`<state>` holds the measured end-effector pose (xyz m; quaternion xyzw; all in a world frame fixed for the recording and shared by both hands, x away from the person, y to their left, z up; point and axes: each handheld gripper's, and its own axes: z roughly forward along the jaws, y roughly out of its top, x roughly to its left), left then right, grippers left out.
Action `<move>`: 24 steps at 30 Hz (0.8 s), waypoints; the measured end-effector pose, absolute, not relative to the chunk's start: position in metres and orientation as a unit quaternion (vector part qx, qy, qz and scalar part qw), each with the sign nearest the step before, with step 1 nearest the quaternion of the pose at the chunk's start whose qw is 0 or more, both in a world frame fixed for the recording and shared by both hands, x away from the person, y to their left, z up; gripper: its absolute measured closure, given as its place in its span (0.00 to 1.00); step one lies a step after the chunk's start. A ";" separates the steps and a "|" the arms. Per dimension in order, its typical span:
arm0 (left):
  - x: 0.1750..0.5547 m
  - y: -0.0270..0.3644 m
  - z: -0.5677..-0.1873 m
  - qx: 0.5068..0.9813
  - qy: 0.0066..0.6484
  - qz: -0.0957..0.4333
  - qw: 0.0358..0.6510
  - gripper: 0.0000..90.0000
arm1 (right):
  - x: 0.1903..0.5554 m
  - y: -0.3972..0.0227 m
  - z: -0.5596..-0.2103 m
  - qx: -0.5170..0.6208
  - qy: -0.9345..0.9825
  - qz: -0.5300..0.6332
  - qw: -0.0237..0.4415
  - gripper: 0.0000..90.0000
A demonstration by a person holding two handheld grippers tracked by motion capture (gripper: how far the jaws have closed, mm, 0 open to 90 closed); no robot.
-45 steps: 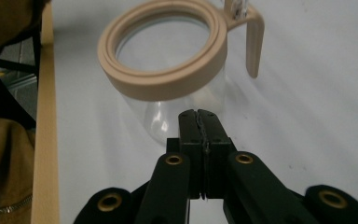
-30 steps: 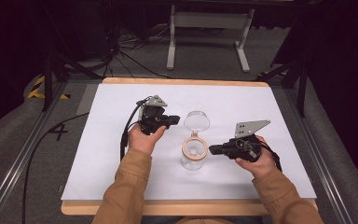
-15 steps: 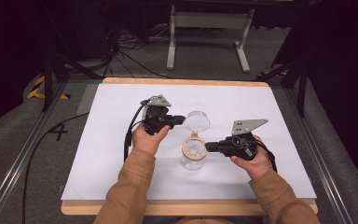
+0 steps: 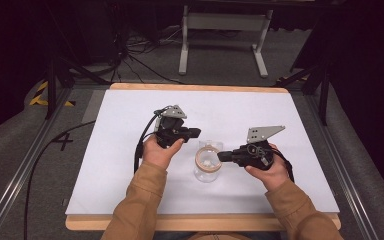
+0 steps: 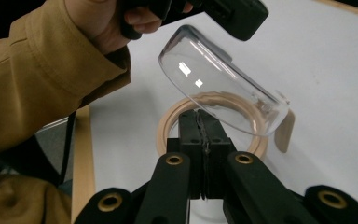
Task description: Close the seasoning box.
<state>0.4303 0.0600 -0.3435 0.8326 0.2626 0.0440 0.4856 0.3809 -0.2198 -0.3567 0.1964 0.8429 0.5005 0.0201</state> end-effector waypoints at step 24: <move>0.431 0.076 -0.341 0.831 0.274 0.054 0.482 0.96 | 0.375 -0.212 -0.360 0.176 0.867 0.465 -0.021 1.00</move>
